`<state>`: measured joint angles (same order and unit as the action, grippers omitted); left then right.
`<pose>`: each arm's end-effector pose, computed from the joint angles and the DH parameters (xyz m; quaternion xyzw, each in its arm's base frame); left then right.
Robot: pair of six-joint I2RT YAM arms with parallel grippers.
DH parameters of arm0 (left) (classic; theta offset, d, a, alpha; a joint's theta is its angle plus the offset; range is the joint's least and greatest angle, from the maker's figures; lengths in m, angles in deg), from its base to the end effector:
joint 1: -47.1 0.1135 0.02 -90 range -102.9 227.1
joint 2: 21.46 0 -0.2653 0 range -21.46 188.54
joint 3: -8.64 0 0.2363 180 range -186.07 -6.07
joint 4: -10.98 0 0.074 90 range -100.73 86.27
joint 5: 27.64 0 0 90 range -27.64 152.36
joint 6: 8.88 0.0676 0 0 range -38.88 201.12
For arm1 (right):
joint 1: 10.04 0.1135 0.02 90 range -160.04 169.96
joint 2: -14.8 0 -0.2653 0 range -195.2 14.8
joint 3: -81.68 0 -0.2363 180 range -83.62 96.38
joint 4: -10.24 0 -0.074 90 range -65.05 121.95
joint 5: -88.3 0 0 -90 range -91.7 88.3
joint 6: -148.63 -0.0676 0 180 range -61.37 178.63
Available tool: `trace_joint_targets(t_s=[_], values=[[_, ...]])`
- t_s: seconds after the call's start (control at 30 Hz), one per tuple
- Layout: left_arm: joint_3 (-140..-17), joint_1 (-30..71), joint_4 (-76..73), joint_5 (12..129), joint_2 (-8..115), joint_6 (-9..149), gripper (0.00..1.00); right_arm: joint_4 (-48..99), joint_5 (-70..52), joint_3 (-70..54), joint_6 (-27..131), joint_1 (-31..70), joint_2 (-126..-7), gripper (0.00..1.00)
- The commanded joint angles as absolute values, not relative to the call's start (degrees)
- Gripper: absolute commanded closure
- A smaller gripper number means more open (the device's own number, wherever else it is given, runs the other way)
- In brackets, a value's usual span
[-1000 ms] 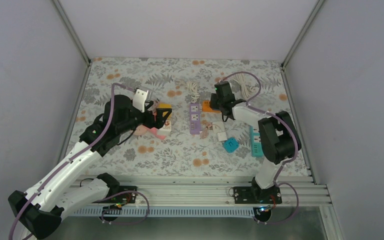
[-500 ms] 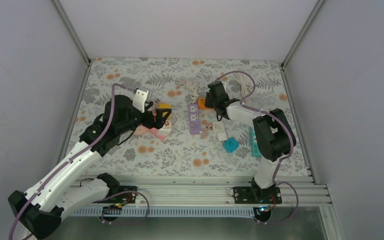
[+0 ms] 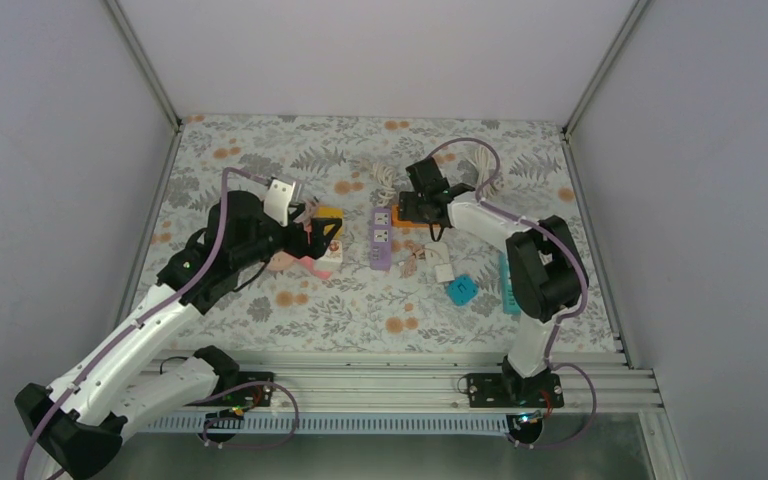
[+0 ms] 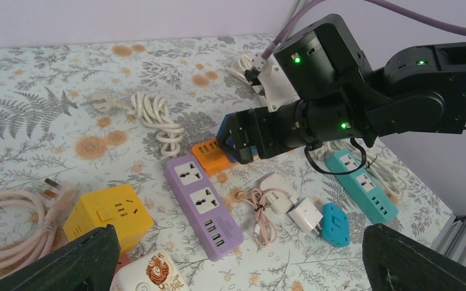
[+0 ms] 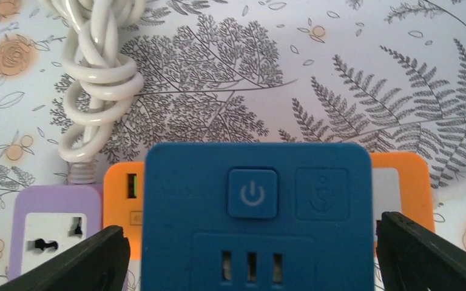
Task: Insert the plug
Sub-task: Insert the plug into the socket, then pick up the plug from the center of the board.
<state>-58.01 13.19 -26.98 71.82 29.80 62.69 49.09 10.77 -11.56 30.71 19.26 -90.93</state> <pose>0.1695 -0.1273 0.3291 0.1570 0.8153 -0.3055 0.4662 0.3472 0.1781 0.1736 0.0186 0.9554 0.0403 0.2918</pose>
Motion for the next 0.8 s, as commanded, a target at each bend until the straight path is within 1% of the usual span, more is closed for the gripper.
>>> trace_joint_targets(t_s=[0.0,0.17,0.33,0.4,0.5,0.57,0.63,0.67,0.7,0.77], values=[[-59.20,13.09,-28.07,70.89,28.62,63.63,0.00,51.86,11.19,-11.02,29.63,19.48,-88.06,0.10],[-59.39,13.09,-27.71,70.72,28.45,63.60,0.00,51.91,10.39,-14.10,29.69,19.48,-81.21,0.10],[-58.98,13.09,-26.68,69.79,27.44,63.54,0.00,54.83,12.07,-19.95,27.74,19.40,-70.99,0.11],[-58.57,13.14,-25.86,69.71,27.05,63.46,0.00,55.98,12.62,-22.92,26.35,19.29,-67.67,0.15],[-58.35,13.10,-25.04,69.95,26.88,63.53,0.00,56.37,10.03,-28.69,24.47,18.86,-62.83,0.21],[-58.34,13.09,-24.82,70.09,27.05,63.63,0.00,56.29,7.83,-32.22,23.40,18.70,-60.42,0.30],[-58.18,13.13,-24.52,70.36,27.33,63.59,0.00,56.52,5.05,-34.59,22.30,18.60,-59.63,0.42],[-58.07,13.10,-24.27,70.58,27.44,63.51,0.00,56.53,3.66,-35.40,21.80,18.65,-59.82,0.46],[-57.90,13.09,-24.09,70.80,27.63,63.42,0.00,56.36,2.20,-36.24,21.59,18.66,-60.22,0.47],[-57.78,13.12,-23.81,71.14,27.84,63.29,0.00,55.56,0.17,-37.57,21.60,18.69,-61.48,0.45]])
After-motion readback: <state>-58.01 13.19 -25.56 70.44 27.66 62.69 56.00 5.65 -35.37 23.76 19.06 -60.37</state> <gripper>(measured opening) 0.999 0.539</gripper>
